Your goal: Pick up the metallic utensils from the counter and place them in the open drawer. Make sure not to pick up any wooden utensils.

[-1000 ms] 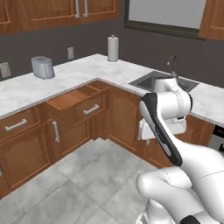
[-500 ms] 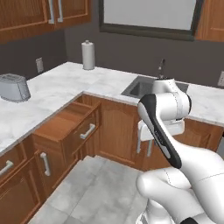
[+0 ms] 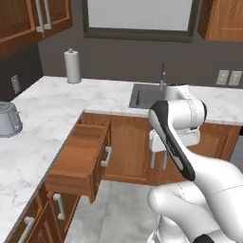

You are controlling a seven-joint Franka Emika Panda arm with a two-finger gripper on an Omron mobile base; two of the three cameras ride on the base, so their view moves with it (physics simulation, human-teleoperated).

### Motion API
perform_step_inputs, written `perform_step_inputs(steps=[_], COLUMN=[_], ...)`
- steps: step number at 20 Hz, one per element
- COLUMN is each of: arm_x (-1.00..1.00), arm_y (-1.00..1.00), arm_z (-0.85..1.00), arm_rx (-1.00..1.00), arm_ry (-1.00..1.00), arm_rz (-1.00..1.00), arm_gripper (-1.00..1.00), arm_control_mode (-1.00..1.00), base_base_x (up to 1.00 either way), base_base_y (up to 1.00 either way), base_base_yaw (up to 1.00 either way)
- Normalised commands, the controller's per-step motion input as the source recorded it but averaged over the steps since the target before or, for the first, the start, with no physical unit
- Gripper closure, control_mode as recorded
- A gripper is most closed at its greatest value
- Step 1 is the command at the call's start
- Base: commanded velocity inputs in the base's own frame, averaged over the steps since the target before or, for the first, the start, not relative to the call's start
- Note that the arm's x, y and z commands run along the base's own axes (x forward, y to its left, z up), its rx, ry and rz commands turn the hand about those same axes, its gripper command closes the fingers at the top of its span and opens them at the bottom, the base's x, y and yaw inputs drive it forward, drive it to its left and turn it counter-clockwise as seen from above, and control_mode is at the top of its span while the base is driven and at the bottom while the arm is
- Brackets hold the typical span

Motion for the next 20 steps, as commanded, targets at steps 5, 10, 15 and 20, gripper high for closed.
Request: perform_step_inputs(steps=[5,10,15,20], arm_x=[0.0,0.0,0.0,0.0], arm_y=[0.0,0.0,0.0,0.0], arm_z=[0.0,0.0,0.0,0.0], arm_rx=[0.0,0.0,0.0,0.0], arm_ry=[0.0,0.0,0.0,0.0], arm_rz=[0.0,0.0,0.0,0.0], arm_gripper=[1.0,1.0,1.0,1.0], arm_control_mode=[1.0,1.0,1.0,1.0], base_base_x=[-0.07,-0.24,-0.45,-0.27], base_base_y=[1.0,0.8,0.1,0.37], base_base_yaw=[-0.32,-0.1,0.0,0.0])
